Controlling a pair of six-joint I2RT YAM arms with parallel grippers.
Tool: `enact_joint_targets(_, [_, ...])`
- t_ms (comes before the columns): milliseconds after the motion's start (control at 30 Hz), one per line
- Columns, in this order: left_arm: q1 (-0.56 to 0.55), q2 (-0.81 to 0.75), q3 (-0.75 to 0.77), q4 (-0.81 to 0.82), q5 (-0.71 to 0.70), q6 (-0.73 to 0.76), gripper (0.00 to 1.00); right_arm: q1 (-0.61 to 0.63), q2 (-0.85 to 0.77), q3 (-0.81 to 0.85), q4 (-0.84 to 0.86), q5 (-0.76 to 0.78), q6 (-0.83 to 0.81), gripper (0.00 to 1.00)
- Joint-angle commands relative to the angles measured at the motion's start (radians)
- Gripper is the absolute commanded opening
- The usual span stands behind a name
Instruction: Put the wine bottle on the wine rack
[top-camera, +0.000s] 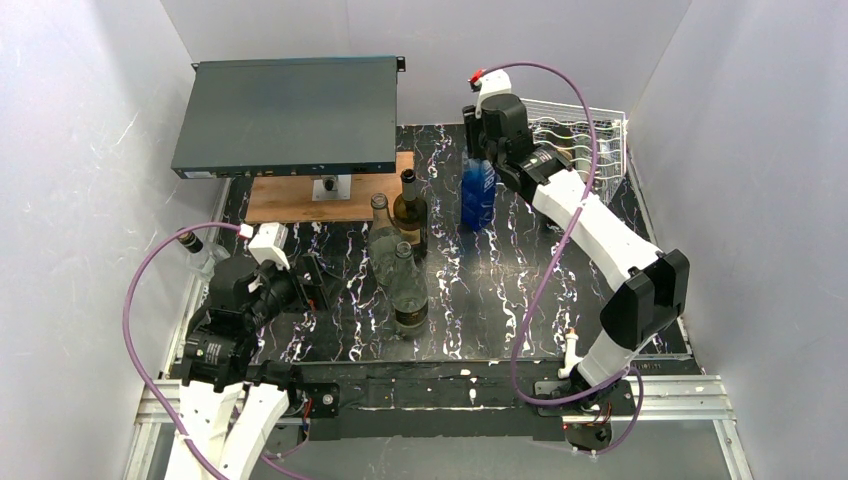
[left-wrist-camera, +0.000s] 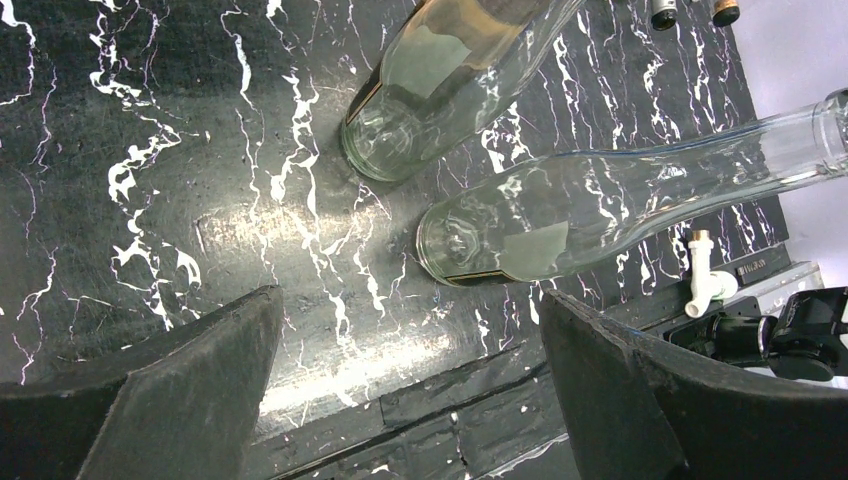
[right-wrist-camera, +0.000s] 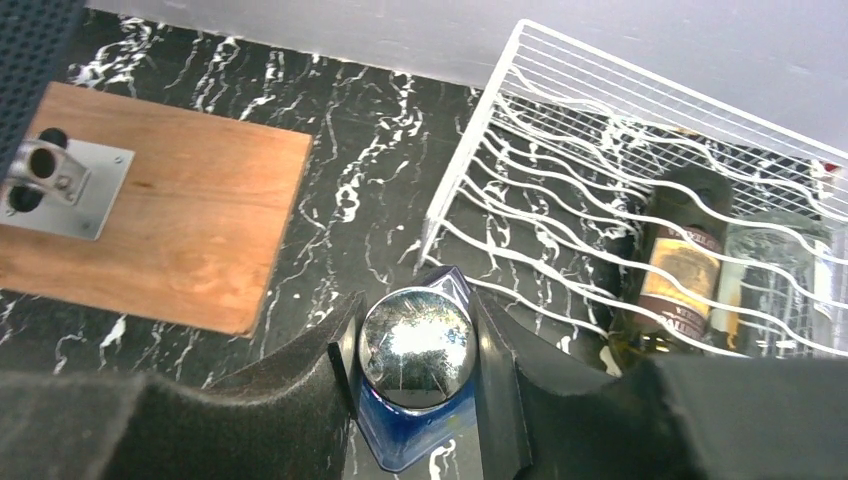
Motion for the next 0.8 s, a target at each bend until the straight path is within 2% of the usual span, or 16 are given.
enact_joint_targets(0, [-0.003, 0.008, -0.006, 0.011, 0.0, 0.005, 0.99, -0.039, -0.036, 0.035, 0.191, 0.069, -0.038, 0.01])
enact_joint_targets(300, [-0.003, -0.004, -0.005, 0.011, 0.0, 0.005, 0.99, -0.047, -0.203, -0.33, 0.434, 0.049, 0.015, 0.01])
enact_joint_targets(533, [-0.003, -0.005, -0.005, 0.011, 0.002, 0.005, 0.99, -0.047, -0.335, -0.498, 0.411, 0.018, 0.005, 0.01])
enact_joint_targets(767, [-0.003, 0.001, -0.005, 0.011, 0.007, 0.006, 0.99, -0.047, -0.463, -0.621, 0.317, -0.026, 0.037, 0.01])
